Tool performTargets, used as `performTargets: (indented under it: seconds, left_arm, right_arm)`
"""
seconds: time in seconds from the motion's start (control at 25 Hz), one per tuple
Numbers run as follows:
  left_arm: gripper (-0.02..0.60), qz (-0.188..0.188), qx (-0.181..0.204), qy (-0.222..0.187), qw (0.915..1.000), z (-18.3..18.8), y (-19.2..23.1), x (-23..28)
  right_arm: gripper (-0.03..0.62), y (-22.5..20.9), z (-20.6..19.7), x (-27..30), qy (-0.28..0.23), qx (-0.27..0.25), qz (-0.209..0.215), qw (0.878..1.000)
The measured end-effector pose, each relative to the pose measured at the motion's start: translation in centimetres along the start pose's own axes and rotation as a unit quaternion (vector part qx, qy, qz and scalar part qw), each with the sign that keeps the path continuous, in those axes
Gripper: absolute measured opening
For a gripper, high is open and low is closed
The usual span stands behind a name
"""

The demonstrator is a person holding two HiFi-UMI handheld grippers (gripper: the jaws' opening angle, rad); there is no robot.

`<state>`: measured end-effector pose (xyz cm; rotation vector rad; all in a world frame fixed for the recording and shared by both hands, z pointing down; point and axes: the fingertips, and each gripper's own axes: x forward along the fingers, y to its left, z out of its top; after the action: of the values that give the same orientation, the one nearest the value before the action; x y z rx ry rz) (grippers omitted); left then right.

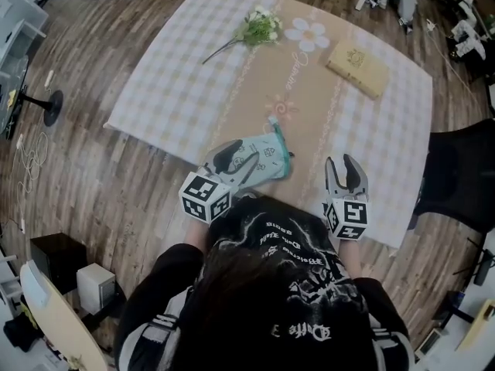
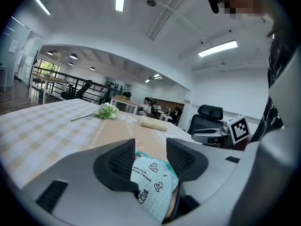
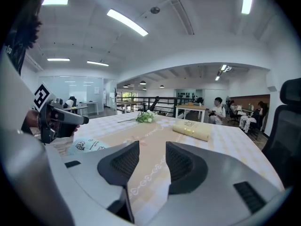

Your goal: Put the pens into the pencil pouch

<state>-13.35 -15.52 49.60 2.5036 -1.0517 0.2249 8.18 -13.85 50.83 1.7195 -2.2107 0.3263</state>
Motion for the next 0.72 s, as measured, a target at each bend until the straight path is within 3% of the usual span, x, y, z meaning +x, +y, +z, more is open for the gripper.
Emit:
performTargets:
  seconds: [0.32,0.44,0.52,0.64,0.72]
  left_arm:
    - [0.221,-0.003,-0.009,-0.018,0.9998,0.8,0.0,0.5]
    - [0.213,-0.01,-0.03,-0.032,0.999,1.5,-0.4,0.4]
    - [0.19,-0.01,-0.04,-0.04,0.9984,2.5,-0.5,-0.3]
    - [0.142,-0.009,-0.025,-0.025,0.9993,3.0,-1.0,-1.2]
    - [0.063,-0.008,-0.026,-0.019,0.9994,2.2,-1.1,-1.2]
  right_arm:
    - [0.184,-1.0,-0.4,0.6,0.008,0.028,0.008,1.0]
    - [0.161,-0.6,0.1,0.9,0.003,0.03,0.016,0.999]
    - [0.116,0.4,0.9,0.5,0.002,0.032,0.029,0.999]
    - [0.059,1.4,1.9,-0.4,0.005,0.028,0.03,0.999]
    - [0.017,1.2,1.6,-0.3,0.004,0.02,0.02,1.0]
